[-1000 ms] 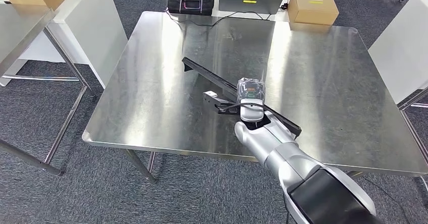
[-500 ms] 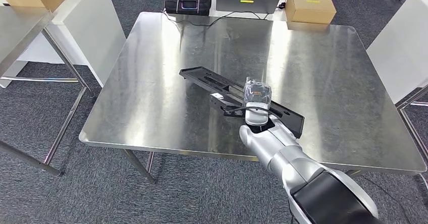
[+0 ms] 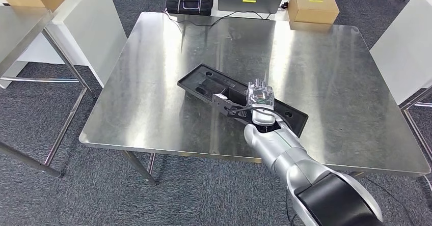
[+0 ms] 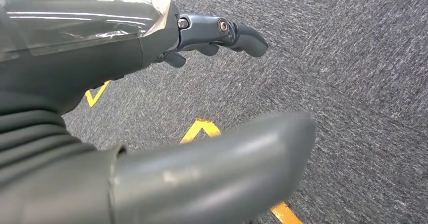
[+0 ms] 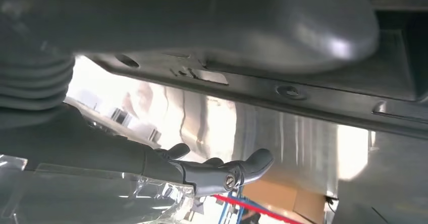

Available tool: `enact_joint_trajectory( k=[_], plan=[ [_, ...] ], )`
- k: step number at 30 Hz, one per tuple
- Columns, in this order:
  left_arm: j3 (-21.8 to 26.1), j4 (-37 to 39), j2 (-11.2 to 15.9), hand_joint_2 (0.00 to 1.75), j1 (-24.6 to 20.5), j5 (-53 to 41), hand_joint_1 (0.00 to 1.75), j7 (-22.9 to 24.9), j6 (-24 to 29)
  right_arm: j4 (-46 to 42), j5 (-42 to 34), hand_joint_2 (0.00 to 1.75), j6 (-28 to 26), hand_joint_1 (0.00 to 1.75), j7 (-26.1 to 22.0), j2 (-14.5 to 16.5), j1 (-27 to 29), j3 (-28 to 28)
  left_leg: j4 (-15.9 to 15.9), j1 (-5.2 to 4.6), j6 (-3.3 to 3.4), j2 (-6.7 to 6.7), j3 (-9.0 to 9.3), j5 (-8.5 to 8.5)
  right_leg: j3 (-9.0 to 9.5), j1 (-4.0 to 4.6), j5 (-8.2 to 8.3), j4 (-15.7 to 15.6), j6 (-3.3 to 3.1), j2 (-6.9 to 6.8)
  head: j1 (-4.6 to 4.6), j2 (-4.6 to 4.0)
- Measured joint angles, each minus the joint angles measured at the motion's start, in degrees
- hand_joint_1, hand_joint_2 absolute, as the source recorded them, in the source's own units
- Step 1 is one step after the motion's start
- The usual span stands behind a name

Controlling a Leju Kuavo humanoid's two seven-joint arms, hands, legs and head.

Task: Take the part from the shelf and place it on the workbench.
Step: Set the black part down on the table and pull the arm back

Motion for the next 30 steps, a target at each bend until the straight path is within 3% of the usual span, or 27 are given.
enact_joint_trajectory(
  k=[5,8,16,18,22,26,28,30],
  plan=[
    [0.0,0.0,0.0,0.0,0.0,-1.0,0.0,0.4,-1.0,-0.3,-5.6,0.0,7.6,0.0,-7.0,0.7,0.1,-4.6,0.0,0.0,0.0,0.02,0.0,0.0,0.02,0.02,0.0,0.0,0.0,0.01,0.0,0.0],
    [-0.2,0.0,0.1,0.0,0.0,-1.7,0.0,0.7,-1.7,-1.3,-7.7,0.0,9.1,0.0,-12.1,1.6,0.0,-8.2,0.0,0.0,0.0,0.02,0.0,0.0,0.01,0.02,0.0,0.0,0.0,0.01,0.01,0.0],
    [-0.8,0.0,0.1,0.0,0.0,-2.1,0.0,0.1,-2.1,-7.6,-8.1,0.0,-0.4,0.0,-22.3,4.0,-0.4,-16.6,0.0,0.01,0.0,0.01,0.0,0.0,0.0,0.04,-0.02,0.0,-0.03,0.01,0.01,0.0],
    [-0.8,0.0,0.1,0.0,0.0,-1.2,0.0,-2.0,-2.6,-10.5,-7.0,0.0,-5.3,0.0,-24.8,4.2,0.8,-18.5,0.0,0.01,0.0,0.0,0.0,0.01,0.01,0.04,-0.02,0.0,-0.03,0.0,0.01,0.0],
    [-0.7,0.0,0.1,0.0,0.0,1.4,0.0,-8.6,-4.5,-27.7,-3.3,0.0,-15.7,0.0,-32.8,4.6,9.8,-24.3,0.0,0.01,-0.01,-0.1,0.03,-0.01,0.1,0.05,-0.15,0.0,0.08,-0.08,0.01,0.0],
    [0.0,0.0,0.0,0.0,0.1,3.2,0.0,-9.9,-3.3,-48.7,0.2,0.0,-21.4,0.0,-38.4,5.0,23.0,-27.4,0.0,-0.03,-0.06,-0.1,0.01,-0.13,0.1,0.04,-0.24,0.0,0.1,-0.1,0.03,0.0],
    [0.6,0.0,0.0,0.0,0.1,4.2,0.0,-10.0,-1.9,-56.3,-1.6,0.0,-24.1,0.0,-41.0,5.2,29.1,-27.4,0.0,-0.03,-0.1,-0.08,0.02,-0.22,0.07,0.04,-0.33,0.0,0.15,-0.08,0.04,0.0],
    [1.3,0.0,-0.2,0.0,0.0,5.1,0.0,-10.0,-0.4,-62.9,-8.4,0.0,-25.9,0.0,-44.9,5.3,34.7,-27.1,0.0,-0.08,0.01,-0.08,0.02,-0.37,0.06,-0.07,-0.4,0.0,0.22,-0.08,0.04,0.0]
  ],
)
